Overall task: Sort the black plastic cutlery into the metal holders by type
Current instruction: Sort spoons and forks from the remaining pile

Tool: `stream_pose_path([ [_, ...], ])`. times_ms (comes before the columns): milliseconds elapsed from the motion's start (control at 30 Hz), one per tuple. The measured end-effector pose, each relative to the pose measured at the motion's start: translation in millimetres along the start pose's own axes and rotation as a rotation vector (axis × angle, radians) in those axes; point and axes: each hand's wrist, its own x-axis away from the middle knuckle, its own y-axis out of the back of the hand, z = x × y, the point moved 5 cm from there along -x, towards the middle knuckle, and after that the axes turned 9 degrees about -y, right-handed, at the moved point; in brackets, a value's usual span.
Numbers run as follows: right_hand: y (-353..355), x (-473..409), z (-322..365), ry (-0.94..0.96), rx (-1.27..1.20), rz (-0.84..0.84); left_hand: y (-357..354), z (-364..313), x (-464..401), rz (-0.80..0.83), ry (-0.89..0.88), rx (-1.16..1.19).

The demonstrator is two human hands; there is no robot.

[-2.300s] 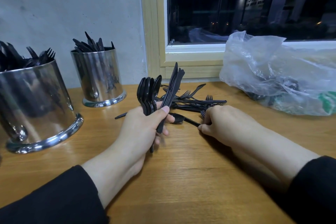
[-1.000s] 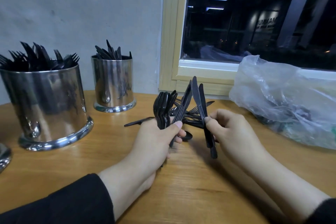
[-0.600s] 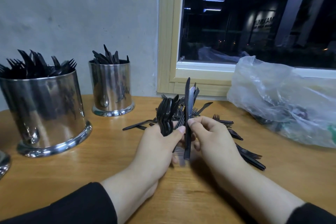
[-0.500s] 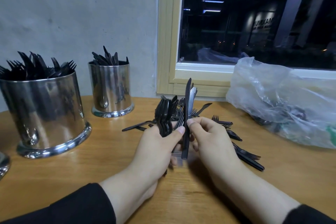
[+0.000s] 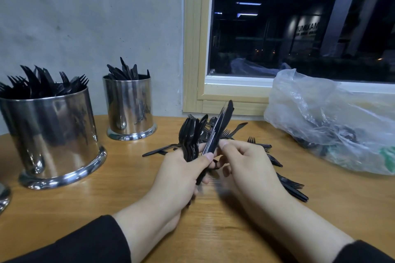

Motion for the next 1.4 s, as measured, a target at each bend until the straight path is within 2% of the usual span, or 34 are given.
stream_pose_path([
  [267, 24, -9, 11, -0.055, -0.111, 0.012, -6, -2, 1, 0.184, -0.053, -0.154],
  [433, 32, -8, 18, 0.075, -0.095, -0.017, -9, -6, 5, 0.264, 0.005, -0.055],
  [533, 28, -3, 18, 0.071, -0.062, 0.025, -11, -6, 8, 0.289, 0.057, -0.01],
  [600, 28, -2, 21, 0.062, -0.06, 0.022, -10, -8, 6, 0.271, 0.059, -0.001],
  [700, 35, -2, 34, 0.044, -0.082, -0.069, -3, -14, 0, 0.237, 0.025, -0.042],
  [767, 35, -3, 49, 0.079, 0.019, -0.135, 4, -19, -5, 0.228, 0.001, -0.065],
  [933, 6, -22, 89, 0.218, 0.203, -0.077, 33, -37, -18, 0.16, -0.087, -0.072],
  [1000, -8, -34, 112, 0.302, 0.206, -0.084, 54, -48, -28, 0.033, -0.137, -0.023],
  [1100, -26, -61, 152, 0.413, 0.094, -0.113, 100, -62, -45, -0.249, -0.192, 0.011],
  [1200, -53, -98, 182, 0.47, 0.051, -0.136, 136, -69, -53, -0.377, -0.212, 0.008],
  [1400, -120, -174, 204, 0.496, 0.214, -0.145, 150, -66, -60, -0.289, -0.155, 0.164],
])
